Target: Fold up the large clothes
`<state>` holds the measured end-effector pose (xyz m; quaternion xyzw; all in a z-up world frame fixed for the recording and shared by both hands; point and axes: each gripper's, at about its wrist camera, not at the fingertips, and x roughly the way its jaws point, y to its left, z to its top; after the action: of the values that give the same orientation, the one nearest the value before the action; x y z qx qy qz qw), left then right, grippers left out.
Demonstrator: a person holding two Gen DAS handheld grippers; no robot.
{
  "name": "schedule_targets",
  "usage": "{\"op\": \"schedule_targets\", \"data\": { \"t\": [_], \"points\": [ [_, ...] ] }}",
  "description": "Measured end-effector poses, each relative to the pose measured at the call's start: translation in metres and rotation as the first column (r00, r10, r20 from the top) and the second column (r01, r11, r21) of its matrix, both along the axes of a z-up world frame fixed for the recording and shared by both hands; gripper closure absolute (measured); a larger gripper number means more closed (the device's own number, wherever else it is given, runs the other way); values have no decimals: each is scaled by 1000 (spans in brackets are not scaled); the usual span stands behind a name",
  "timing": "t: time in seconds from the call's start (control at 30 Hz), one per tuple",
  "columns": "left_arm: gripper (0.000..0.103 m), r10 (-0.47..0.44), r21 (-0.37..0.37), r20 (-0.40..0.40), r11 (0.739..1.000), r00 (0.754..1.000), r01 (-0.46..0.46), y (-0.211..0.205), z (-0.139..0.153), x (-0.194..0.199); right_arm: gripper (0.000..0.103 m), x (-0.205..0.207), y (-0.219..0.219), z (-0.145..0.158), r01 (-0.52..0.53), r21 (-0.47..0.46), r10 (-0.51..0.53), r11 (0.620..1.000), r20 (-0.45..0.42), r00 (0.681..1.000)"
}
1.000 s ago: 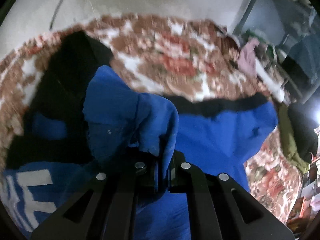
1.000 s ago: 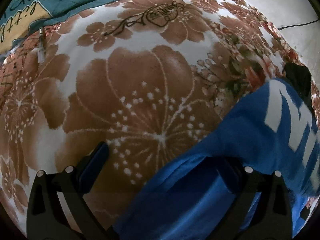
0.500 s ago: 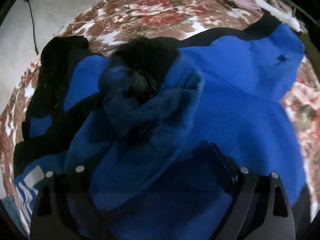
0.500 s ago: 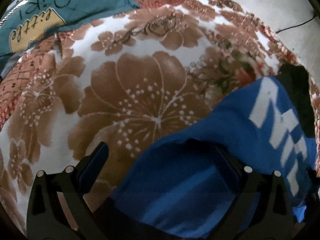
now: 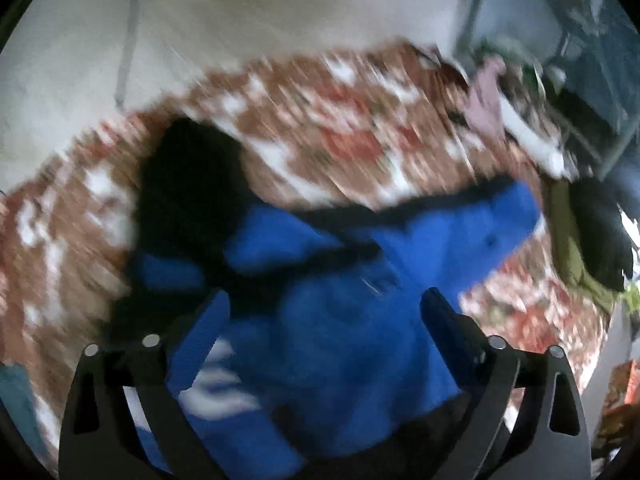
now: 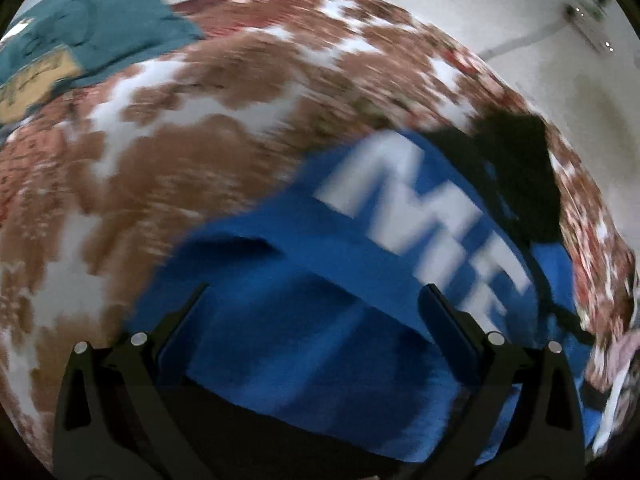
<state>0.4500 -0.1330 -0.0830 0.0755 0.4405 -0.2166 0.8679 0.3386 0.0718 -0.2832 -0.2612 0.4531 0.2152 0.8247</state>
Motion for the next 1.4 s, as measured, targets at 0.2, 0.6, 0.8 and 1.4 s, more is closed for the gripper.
{"op": "schedule_targets", "data": {
  "t": [0.2,0.6,0.8,1.4],
  "points": [
    [5,13,202,71,979,997,-27,96,3,55,4,46,-103,-10,193,-19,-193,981,-71,979],
    [5,179,125,-202,980,963,-156,155,-168,48,5,158,-238,-14,502,181,-452,846,-257,854],
    [5,193,148,-224,976,955,-163,163,-213,54,5,164,-289,-53,554,99,-502,826,-317,805],
    [5,181,154,-148,975,972,-158,163,-141,18,5,98,-307,43,631,134,-603,764,-196,773]
  ]
}}
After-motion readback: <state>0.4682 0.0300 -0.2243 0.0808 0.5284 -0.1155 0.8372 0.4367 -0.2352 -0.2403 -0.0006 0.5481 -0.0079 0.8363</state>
